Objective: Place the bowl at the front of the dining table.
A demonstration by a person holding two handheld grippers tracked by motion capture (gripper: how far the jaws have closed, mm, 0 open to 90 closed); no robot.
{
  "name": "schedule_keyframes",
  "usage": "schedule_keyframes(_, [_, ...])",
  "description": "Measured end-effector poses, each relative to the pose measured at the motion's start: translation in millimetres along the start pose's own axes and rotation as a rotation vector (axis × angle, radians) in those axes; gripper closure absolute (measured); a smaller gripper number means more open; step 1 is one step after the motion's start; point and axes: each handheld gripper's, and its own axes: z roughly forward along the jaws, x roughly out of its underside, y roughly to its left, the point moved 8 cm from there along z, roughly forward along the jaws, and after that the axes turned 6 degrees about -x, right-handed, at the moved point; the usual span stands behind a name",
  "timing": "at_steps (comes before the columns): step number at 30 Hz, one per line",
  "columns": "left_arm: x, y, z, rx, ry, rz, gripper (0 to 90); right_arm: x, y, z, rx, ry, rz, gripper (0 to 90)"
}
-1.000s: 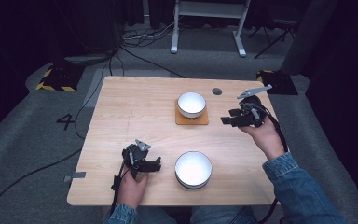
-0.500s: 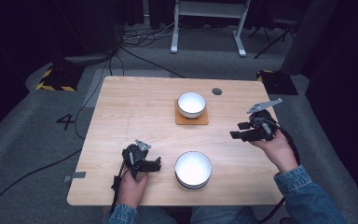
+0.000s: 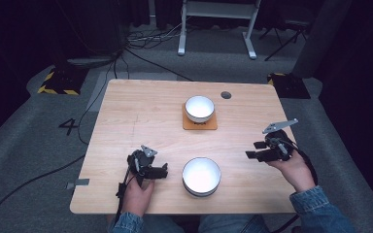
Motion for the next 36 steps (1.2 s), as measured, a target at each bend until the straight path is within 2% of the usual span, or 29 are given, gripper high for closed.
schedule_keyframes(1, [-0.1,0.4,0.0,-0.002,-0.001,0.002,4.2,7.8,-1.8,2.8,-0.002,0.007,-0.005,42.9])
schedule_keyframes(4, [-0.1,0.4,0.0,-0.002,-0.001,0.001,4.2,14.9,-3.4,5.4,0.001,0.011,-0.013,42.9])
schedule_keyframes(9, [-0.1,0.3,0.0,-0.002,-0.001,0.001,4.2,37.1,-5.8,19.5,-0.001,0.015,0.027,42.4])
schedule_keyframes(15, [-0.1,0.2,0.0,-0.001,0.0,0.001,4.2,53.4,-5.0,32.4,-0.012,0.013,0.031,41.8])
schedule_keyframes(20, [-0.1,0.4,0.0,-0.004,-0.001,0.0,4.2,64.8,-1.2,41.6,-0.01,0.003,0.006,41.3])
schedule_keyframes(21, [-0.1,0.4,-0.1,-0.004,-0.001,0.002,4.2,68.4,-1.2,44.0,-0.004,0.001,-0.02,41.2])
schedule_keyframes(24, [-0.1,0.2,0.0,-0.001,0.0,0.001,4.2,73.8,-0.9,47.2,0.008,0.0,-0.036,41.1])
schedule_keyframes(26, [0.0,0.1,0.0,-0.001,0.0,-0.001,4.2,78.6,1.6,50.7,0.013,-0.004,-0.025,41.0])
schedule_keyframes(27, [-0.1,0.4,0.0,-0.003,-0.001,0.001,4.2,80.3,1.2,52.1,0.014,-0.008,-0.04,40.8])
schedule_keyframes(30, [-0.1,0.4,0.0,-0.003,-0.001,0.001,4.2,86.5,4.8,57.5,0.017,-0.018,-0.042,39.6])
schedule_keyframes(31, [-0.1,0.5,-0.1,-0.004,-0.001,0.002,4.2,87.6,7.4,58.3,0.028,-0.035,-0.042,39.3])
schedule_keyframes(32, [0.0,0.1,0.0,-0.001,0.0,0.001,4.2,89.0,8.3,58.9,0.042,-0.056,-0.065,39.0])
schedule_keyframes(34, [0.0,0.1,0.0,-0.001,0.0,0.001,4.2,89.7,9.5,59.0,0.043,-0.062,-0.065,38.4])
schedule_keyframes(35, [-0.1,0.4,-0.1,-0.003,-0.001,0.001,4.2,91.3,9.1,60.0,0.058,-0.091,-0.092,36.6])
schedule_keyframes(36, [-0.1,0.4,-0.1,-0.003,-0.001,0.001,4.2,91.3,9.1,60.0,0.058,-0.091,-0.092,36.6])
